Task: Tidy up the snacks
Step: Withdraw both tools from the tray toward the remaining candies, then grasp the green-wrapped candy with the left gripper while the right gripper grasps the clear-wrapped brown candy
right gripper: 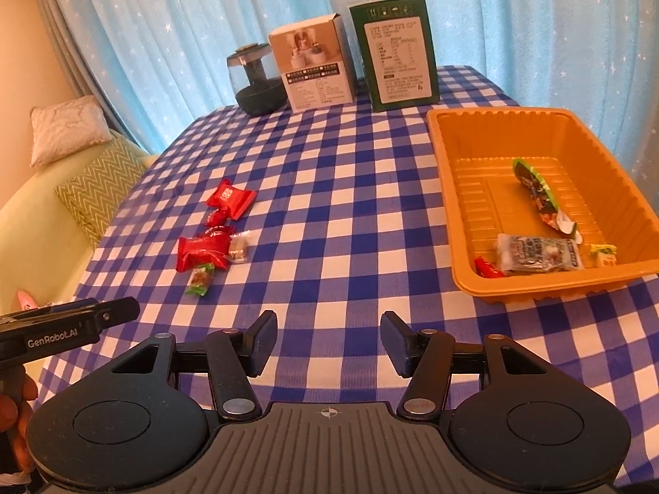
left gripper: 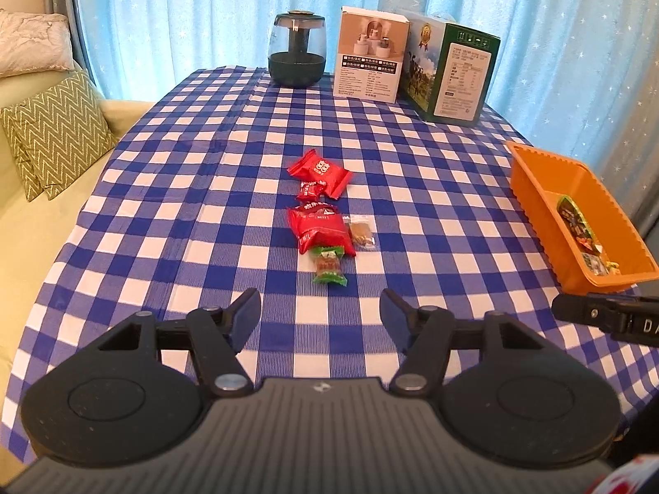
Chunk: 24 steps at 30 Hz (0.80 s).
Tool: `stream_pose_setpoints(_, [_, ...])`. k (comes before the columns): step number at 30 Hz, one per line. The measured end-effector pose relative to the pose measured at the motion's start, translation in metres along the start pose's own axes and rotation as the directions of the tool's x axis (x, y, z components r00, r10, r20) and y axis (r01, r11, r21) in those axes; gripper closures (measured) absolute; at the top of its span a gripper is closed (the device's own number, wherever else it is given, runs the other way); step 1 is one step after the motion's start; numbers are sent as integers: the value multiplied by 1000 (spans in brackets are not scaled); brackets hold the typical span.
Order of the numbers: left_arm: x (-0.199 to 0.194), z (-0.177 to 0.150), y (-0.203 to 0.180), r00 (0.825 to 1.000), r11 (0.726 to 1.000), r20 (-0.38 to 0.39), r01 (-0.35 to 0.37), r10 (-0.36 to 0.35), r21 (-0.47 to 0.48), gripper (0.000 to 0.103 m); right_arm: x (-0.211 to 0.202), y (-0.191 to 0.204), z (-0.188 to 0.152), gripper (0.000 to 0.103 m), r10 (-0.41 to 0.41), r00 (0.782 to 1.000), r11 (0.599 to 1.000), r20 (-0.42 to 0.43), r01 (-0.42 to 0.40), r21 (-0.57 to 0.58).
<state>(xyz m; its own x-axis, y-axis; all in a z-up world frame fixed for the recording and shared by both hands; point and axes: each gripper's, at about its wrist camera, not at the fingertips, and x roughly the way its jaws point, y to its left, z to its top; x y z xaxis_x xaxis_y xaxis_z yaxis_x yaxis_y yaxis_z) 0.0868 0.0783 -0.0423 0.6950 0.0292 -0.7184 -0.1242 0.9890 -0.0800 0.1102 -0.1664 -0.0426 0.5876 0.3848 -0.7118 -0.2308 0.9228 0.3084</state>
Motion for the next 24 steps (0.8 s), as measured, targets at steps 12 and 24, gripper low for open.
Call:
stream_pose_setpoints(12, [64,11,2,999,1000,-27,23,-23,2,58,51,0,10,47,4,1000,1000,-31,-5,-20])
stream_pose_setpoints(24, [111,18,2,997,998,-51,52,-50,45,69,89,4,13,48,-14,999,1000,-51,13,-18])
